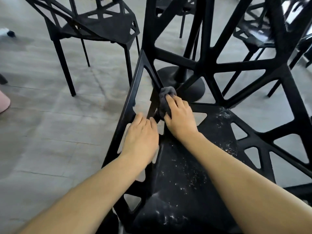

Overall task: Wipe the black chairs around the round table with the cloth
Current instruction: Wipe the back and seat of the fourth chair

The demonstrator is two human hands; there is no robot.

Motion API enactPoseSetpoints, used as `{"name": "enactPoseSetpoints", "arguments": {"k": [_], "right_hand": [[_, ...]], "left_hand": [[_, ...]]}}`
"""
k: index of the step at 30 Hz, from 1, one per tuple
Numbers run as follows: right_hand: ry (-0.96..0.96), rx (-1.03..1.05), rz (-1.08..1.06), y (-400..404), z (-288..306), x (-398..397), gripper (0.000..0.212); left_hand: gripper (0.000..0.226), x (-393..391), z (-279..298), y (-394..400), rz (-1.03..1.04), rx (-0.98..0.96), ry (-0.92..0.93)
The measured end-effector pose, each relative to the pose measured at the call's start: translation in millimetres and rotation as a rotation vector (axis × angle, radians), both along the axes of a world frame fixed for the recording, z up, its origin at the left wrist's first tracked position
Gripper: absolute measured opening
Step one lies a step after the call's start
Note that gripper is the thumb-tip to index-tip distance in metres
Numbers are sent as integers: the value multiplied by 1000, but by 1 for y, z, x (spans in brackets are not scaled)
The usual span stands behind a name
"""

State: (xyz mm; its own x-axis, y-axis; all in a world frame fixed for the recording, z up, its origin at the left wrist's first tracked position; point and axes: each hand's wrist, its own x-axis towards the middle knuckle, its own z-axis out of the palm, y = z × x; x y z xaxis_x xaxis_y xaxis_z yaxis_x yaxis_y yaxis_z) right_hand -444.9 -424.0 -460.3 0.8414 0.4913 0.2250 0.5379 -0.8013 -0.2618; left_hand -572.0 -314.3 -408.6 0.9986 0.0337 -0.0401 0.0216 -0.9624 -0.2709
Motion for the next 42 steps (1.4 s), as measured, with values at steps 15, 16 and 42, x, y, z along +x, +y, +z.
{"name": "enactPoseSetpoints", "arguments": {"k": [15,16,42], "right_hand": [[79,-197,-154,-37,21,-31,32],[141,-137,-158,-47,22,-33,33],[200,-37,-251,31,24,7,22]], "left_hand": [[32,10,10,-2,33,-20,-17],[30,11,10,-3,38,-8,-11],[45,19,25,-9,15,-110,57]]}}
